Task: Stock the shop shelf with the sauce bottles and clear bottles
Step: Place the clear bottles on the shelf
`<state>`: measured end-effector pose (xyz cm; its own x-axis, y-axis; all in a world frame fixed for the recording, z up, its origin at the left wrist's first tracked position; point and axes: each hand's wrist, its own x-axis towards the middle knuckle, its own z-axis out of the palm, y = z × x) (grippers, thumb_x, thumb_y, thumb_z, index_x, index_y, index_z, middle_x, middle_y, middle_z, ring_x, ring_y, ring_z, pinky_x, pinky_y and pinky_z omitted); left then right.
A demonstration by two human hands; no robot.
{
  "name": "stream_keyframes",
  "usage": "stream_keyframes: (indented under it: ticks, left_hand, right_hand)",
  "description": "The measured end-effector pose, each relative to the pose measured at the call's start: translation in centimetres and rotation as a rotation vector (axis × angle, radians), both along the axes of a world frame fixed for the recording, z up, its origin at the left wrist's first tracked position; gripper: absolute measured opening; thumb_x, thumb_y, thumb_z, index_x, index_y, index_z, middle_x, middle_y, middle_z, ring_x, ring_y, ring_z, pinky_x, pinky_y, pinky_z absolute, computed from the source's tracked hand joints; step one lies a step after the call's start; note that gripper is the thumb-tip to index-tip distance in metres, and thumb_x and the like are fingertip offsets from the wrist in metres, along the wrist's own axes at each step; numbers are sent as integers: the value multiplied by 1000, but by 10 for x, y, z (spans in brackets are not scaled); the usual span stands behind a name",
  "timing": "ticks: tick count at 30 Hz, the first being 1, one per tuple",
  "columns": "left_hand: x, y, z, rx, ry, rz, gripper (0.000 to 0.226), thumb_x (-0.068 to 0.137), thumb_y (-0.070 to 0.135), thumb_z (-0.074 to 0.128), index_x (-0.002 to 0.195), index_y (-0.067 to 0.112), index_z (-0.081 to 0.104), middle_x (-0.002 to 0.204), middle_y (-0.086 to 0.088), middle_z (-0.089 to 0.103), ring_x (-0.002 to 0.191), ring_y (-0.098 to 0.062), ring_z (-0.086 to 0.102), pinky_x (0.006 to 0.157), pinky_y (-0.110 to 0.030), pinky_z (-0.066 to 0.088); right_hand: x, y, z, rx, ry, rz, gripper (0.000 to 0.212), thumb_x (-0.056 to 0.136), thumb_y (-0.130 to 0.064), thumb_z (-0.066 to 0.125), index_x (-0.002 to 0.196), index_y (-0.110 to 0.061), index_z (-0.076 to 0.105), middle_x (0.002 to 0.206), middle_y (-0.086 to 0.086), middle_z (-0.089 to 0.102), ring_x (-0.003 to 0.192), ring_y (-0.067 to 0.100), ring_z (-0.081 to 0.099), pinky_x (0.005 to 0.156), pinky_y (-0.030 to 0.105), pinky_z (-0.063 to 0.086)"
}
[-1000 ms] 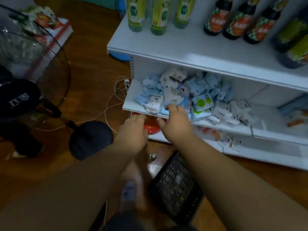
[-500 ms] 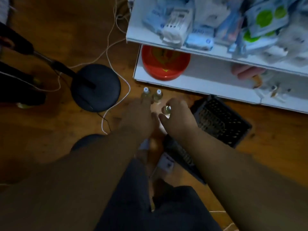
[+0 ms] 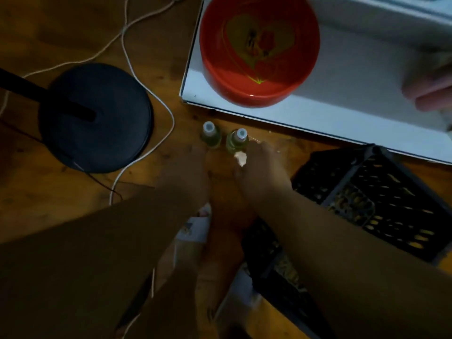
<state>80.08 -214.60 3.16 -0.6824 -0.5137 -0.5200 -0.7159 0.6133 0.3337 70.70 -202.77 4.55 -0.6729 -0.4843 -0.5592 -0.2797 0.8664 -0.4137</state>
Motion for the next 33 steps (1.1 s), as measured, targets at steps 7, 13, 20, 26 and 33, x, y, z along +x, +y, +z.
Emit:
stream_keyframes:
  ticks: [7, 13, 20, 26, 33]
  left_hand:
    - [-55, -38, -65, 28, 18, -29, 72, 88, 21, 60, 151, 19, 25, 145, -19, 37, 130, -38, 41, 109, -47, 34]
    - [-58, -47, -108, 44, 215, -25, 58, 89, 19, 64, 142, 22, 40, 137, -11, 50, 121, -33, 51, 94, -32, 38]
    - [-69, -54, -129, 132, 442, 158, 20, 83, 27, 72, 94, 10, 71, 97, -5, 70, 93, -19, 63, 85, -36, 49]
    - [-39, -56, -100, 122, 474, 219, 18, 83, 27, 73, 92, 12, 72, 89, -2, 66, 80, -13, 61, 65, -10, 40]
    - [20, -26, 67, 39, 431, 321, 22, 83, 41, 62, 74, 21, 57, 76, -2, 54, 82, -37, 60, 71, -40, 48]
  right_hand:
    - [-44, -36, -75, 62, -56, 14, 57, 91, -31, 60, 142, -27, 34, 135, 14, 51, 121, 37, 54, 94, 45, 48]
    - [-58, -47, -110, -31, 18, 68, 17, 92, -30, 57, 96, -26, 41, 99, 7, 61, 87, 29, 55, 73, 36, 43]
    - [-50, -45, -136, -140, 74, -60, 29, 83, -45, 68, 100, -23, 58, 92, 2, 66, 83, 24, 63, 71, 38, 53]
    - [-44, -25, -102, -137, 76, -100, 23, 83, -40, 66, 92, -19, 64, 86, 3, 66, 81, 24, 63, 71, 36, 53]
    - [3, 6, 75, -217, -29, -154, 28, 82, -44, 70, 68, -20, 63, 71, 0, 65, 70, 19, 62, 65, 37, 52]
